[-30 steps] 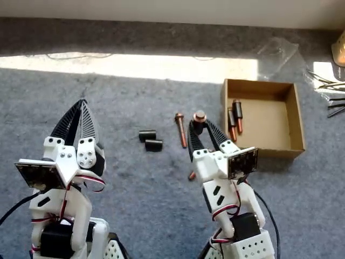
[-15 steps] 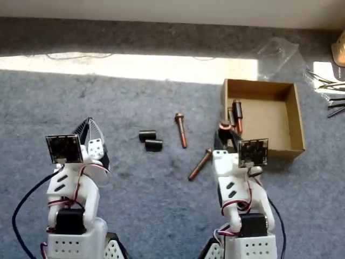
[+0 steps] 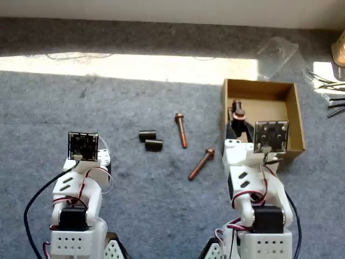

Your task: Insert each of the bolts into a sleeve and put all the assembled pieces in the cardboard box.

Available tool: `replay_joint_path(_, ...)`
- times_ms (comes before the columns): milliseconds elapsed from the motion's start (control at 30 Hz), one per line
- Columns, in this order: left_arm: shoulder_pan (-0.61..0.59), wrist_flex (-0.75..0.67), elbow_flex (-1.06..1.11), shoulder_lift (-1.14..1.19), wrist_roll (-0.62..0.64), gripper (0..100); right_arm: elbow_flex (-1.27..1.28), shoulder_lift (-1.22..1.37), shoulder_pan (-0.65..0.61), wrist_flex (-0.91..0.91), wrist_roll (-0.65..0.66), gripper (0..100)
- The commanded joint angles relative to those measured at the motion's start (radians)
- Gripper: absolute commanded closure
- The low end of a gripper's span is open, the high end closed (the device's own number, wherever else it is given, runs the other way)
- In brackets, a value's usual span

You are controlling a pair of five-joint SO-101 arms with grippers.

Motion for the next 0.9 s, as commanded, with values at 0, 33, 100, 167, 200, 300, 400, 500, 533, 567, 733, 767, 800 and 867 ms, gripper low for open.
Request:
replay_joint_path(0, -0.008, 0.034, 0.024, -0.016, -0.012, 99, -0.202, 0.225, 0.068, -0.002, 0.012, 99.4)
replay_joint_path(33, -0.008, 0.041, 0.024, -0.016, -0.012, 99, -0.243, 0.288, 0.096, -0.002, 0.012, 99.4)
replay_joint_path(100, -0.008, 0.057, 0.024, -0.016, -0.012, 99, -0.326, 0.414, 0.145, -0.002, 0.014, 99.4)
replay_joint_path(167, -0.008, 0.064, 0.024, -0.016, -0.012, 99, -0.398, 0.536, 0.179, -0.002, 0.014, 99.4)
replay_joint_path(200, -0.008, 0.064, 0.024, -0.016, -0.012, 99, -0.43, 0.595, 0.191, -0.002, 0.014, 99.4)
replay_joint_path(300, -0.008, 0.064, 0.024, -0.016, -0.012, 99, -0.519, 0.776, 0.2, -0.002, 0.091, 99.4)
replay_joint_path(400, -0.008, 0.066, 0.024, -0.015, -0.012, 99, -0.601, 0.949, 0.203, -0.002, 0.146, 99.4)
replay_joint_path(500, -0.008, 0.066, 0.024, -0.015, -0.012, 99, -0.682, 1.113, 0.203, -0.002, 0.152, 99.4)
replay_joint_path(533, -0.008, 0.066, 0.024, -0.015, -0.012, 99, -0.707, 1.165, 0.203, -0.002, 0.152, 99.4)
replay_joint_path(567, -0.008, 0.066, 0.024, -0.015, -0.012, 99, -0.733, 1.219, 0.203, -0.002, 0.152, 99.4)
replay_joint_path(733, -0.01, 0.066, 0.024, -0.013, -0.012, 99, -0.872, 1.463, 0.203, -0.001, 0.152, 99.4)
replay_joint_path(767, -0.01, 0.066, 0.024, -0.013, -0.012, 99, -0.901, 1.504, 0.203, 0.001, 0.152, 99.4)
replay_joint_path(800, -0.01, 0.066, 0.024, -0.013, -0.012, 99, -0.929, 1.544, 0.203, 0.001, 0.152, 99.4)
replay_joint_path(867, -0.01, 0.066, 0.024, -0.013, -0.012, 99, -0.981, 1.615, 0.203, 0.004, 0.152, 99.3)
